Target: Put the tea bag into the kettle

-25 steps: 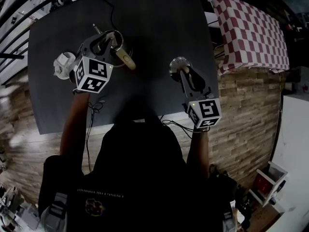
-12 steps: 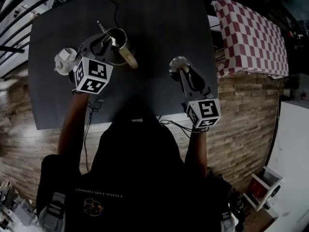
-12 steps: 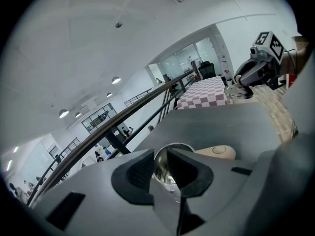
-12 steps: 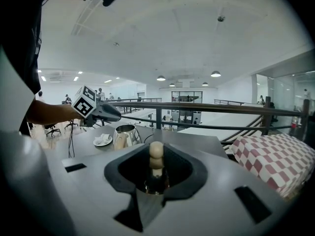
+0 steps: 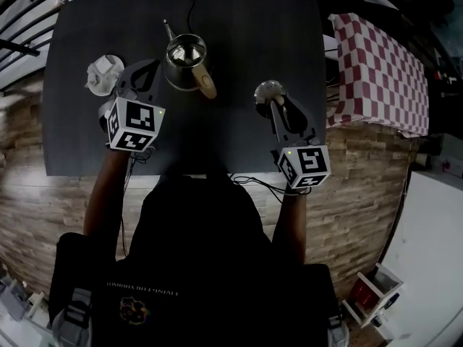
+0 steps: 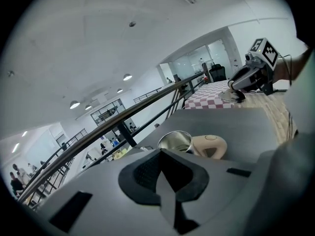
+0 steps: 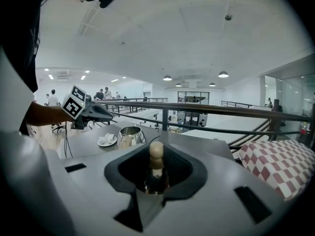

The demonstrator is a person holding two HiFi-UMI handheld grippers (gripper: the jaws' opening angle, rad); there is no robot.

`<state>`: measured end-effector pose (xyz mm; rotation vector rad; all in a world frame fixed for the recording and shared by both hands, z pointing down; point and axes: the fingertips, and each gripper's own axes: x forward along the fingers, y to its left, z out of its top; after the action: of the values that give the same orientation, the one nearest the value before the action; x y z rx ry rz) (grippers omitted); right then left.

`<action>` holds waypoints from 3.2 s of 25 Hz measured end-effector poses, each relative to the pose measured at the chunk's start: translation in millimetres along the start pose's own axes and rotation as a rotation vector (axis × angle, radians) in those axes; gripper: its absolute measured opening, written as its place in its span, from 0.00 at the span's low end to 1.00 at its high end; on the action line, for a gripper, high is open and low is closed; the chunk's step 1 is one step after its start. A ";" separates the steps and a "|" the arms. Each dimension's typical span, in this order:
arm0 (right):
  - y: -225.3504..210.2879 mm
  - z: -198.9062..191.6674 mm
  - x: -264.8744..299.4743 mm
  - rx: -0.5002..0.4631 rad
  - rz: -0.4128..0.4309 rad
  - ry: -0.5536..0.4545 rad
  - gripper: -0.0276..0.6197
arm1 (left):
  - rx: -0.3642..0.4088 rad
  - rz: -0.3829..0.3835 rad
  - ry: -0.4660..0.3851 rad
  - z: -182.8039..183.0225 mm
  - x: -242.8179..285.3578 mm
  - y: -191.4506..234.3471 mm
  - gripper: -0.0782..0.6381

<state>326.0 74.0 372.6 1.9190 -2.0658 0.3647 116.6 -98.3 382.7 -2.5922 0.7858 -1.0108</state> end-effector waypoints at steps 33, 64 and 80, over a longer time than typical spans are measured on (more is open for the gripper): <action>119.3 86.2 145.5 -0.239 0.315 0.009 0.19 | -0.279 0.338 0.150 -151.1 -159.6 87.7 0.12; 139.4 63.7 205.8 -0.238 0.314 0.140 0.19 | -0.360 0.343 0.160 -187.7 -171.4 92.8 0.12; 140.6 63.5 204.5 -0.219 0.321 0.146 0.28 | -0.348 0.300 0.155 -184.6 -158.6 91.7 0.12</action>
<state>169.7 -127.9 394.5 1.3980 -2.2125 0.3216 -143.2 -90.5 392.4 -2.5738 1.4560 -1.0685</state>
